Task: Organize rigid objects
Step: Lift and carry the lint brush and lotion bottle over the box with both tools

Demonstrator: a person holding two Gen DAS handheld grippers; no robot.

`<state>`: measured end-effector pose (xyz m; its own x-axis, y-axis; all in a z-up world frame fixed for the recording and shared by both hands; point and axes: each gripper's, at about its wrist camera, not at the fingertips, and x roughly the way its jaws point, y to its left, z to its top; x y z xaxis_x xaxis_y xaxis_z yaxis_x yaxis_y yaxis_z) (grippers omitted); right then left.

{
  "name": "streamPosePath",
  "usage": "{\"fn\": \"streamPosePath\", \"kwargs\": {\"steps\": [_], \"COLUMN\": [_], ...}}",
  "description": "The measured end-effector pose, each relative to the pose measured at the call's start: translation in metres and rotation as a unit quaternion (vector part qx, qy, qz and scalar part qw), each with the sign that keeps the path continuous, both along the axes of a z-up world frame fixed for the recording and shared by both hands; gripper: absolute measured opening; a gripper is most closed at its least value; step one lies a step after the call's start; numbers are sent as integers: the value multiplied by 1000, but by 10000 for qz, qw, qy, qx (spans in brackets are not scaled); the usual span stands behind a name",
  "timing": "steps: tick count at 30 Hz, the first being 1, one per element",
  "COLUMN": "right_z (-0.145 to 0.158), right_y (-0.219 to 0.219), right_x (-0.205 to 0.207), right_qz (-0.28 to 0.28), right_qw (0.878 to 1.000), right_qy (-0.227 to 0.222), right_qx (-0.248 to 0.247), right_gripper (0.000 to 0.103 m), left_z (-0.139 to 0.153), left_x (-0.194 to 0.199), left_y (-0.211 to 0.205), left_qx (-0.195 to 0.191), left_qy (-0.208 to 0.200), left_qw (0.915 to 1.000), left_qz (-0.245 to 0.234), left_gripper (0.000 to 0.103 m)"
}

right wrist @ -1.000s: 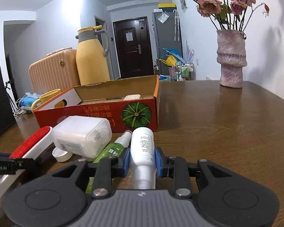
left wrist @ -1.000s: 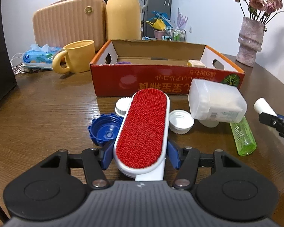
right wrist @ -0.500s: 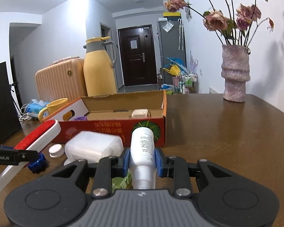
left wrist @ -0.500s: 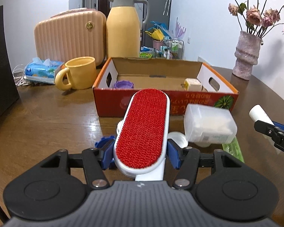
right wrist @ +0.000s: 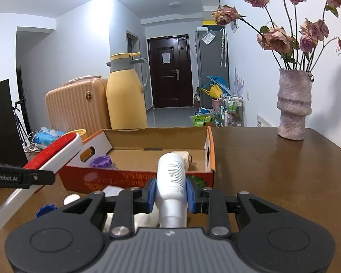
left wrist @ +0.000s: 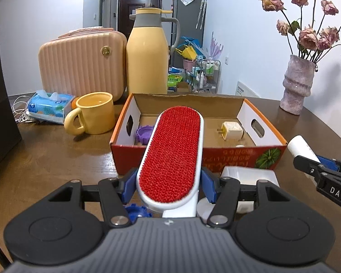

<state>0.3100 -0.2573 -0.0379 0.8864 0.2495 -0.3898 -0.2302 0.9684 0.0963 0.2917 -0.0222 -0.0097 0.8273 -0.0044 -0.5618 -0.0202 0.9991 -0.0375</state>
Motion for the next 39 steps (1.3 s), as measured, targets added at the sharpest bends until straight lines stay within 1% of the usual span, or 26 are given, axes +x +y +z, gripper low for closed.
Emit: {"fn": "streamPosePath", "kwargs": {"steps": [12,18,29,39], "right_z": [12,16,16,9], "right_y": [16,20,30,34], "right_x": [44,71,125,155], "right_qz": [-11,-35,-37,-110], "right_qw": [10000,9999,9995,9989], "right_qy": [55,101,262,423], "right_qx": [41,116,143,161], "right_gripper": [27,27,27,27], "left_z": [12,14,16,8], "left_x": [42,70,124,160], "left_y": [1,-1,-5,-8], "left_qx": [-133,-131,-16,81], "left_qy": [4,112,294,521], "left_qw": [9999,9998,9995,9984], "left_qz": [23,46,137,220], "left_gripper": [59,59,59,59]}}
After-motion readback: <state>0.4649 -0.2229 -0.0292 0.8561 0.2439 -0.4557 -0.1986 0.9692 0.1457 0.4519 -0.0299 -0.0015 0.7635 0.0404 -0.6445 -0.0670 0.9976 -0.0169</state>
